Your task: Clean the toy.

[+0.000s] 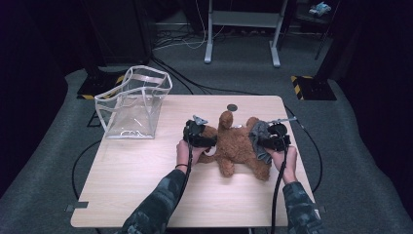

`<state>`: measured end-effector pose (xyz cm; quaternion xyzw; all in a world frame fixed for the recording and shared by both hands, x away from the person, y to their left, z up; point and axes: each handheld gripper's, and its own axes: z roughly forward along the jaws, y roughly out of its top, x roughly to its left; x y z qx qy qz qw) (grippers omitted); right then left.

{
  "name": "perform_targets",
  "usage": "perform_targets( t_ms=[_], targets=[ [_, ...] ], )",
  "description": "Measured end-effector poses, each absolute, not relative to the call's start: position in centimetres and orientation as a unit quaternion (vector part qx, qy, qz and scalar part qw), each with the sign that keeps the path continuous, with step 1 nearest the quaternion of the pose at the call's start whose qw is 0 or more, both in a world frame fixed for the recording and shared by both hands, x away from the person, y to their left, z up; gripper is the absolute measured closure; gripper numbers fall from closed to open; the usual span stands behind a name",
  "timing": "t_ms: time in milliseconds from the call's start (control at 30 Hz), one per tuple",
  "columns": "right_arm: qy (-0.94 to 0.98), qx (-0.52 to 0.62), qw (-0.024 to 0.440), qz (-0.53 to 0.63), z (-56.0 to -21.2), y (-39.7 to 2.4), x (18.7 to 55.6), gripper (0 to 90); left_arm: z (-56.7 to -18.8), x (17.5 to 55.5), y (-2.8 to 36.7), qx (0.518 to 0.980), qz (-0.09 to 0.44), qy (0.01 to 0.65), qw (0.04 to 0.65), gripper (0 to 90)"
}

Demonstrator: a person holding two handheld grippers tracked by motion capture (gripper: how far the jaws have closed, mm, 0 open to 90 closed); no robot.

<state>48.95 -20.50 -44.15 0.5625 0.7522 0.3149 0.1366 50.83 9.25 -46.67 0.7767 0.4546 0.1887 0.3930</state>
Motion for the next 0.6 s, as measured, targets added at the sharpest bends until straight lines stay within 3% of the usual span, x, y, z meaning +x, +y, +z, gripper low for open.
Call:
perform_targets(
  t_ms=[367, 600],
  targets=[
    [0.742, 0.61, 0.181, 0.211, -47.1, -22.3, 50.8, 73.9, -46.7, 50.8, 9.3, 0.776, 0.189, 0.455, 0.393, 16.1],
    [0.731, 0.582, 0.208, 0.289, -43.2, -22.8, 46.7, 74.3, -46.7, 50.8, 9.3, 0.776, 0.189, 0.455, 0.393, 16.1]
  ],
)
